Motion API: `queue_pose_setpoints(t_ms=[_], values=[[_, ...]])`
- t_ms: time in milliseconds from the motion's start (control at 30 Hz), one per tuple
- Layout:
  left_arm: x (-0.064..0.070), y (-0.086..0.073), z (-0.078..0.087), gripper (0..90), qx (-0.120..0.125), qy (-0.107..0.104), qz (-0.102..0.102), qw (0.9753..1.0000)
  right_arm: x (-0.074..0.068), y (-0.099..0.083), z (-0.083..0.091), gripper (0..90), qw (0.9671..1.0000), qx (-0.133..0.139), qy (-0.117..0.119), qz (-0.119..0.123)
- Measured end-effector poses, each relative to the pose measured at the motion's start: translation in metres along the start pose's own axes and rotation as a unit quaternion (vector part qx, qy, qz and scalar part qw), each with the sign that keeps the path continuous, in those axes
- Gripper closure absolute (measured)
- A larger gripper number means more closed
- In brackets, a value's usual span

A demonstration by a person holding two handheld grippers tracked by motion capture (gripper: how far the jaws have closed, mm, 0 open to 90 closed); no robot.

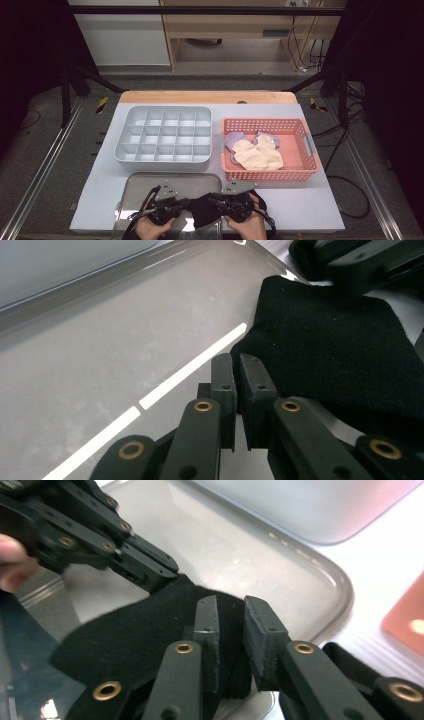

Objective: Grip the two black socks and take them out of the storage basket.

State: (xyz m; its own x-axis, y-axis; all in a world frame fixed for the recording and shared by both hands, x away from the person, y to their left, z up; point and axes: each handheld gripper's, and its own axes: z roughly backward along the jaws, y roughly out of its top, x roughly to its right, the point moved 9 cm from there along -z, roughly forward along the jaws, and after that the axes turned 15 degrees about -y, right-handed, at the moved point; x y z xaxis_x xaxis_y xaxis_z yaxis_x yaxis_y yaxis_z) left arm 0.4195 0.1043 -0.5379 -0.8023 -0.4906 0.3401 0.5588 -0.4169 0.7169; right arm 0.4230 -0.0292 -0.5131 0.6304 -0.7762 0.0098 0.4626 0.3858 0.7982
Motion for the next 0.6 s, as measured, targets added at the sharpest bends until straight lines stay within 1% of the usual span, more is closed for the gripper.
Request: queue_pose_setpoints(t_ms=[67, 133, 267, 300, 367, 433, 500, 567, 600], values=[[0.000, 0.000, 0.001, 85.7, 0.003, 0.002, 0.001, 1.0000, 0.001, 0.002, 0.004, 73.6, 1.0000, 0.004, 0.000, -0.001], [-0.001, 0.003, 0.005, 86.1, 0.013, 0.010, -0.002, 0.9999, 0.002, 0.001, 0.009, 73.3, 1.0000, 0.005, 0.001, -0.004], [-0.004, 0.011, 0.020, 86.2, 0.050, 0.029, -0.008, 0.9983, 0.001, -0.004, 0.013, 73.0, 0.9999, 0.001, 0.009, -0.012], [-0.005, 0.013, 0.024, 86.2, 0.064, 0.034, -0.007, 0.9974, 0.000, -0.005, 0.013, 73.0, 0.9998, -0.001, 0.011, -0.014], [-0.007, 0.015, 0.029, 86.1, 0.075, 0.037, -0.006, 0.9965, -0.003, -0.007, 0.013, 72.3, 0.9996, -0.004, 0.019, -0.019], [-0.008, 0.015, 0.031, 86.2, 0.074, 0.038, -0.005, 0.9965, -0.005, -0.008, 0.011, 69.8, 0.9997, -0.006, 0.019, -0.017], [-0.010, 0.014, 0.031, 86.2, 0.073, 0.042, -0.005, 0.9964, -0.005, -0.009, 0.004, 66.6, 0.9998, -0.006, 0.011, -0.014], [-0.010, 0.014, 0.032, 86.2, 0.073, 0.046, -0.007, 0.9963, -0.005, -0.009, -0.002, 66.4, 0.9997, -0.010, 0.010, -0.020], [-0.010, 0.015, 0.033, 86.2, 0.074, 0.050, -0.010, 0.9960, -0.005, -0.008, -0.005, 66.3, 0.9997, -0.010, 0.008, -0.020]])
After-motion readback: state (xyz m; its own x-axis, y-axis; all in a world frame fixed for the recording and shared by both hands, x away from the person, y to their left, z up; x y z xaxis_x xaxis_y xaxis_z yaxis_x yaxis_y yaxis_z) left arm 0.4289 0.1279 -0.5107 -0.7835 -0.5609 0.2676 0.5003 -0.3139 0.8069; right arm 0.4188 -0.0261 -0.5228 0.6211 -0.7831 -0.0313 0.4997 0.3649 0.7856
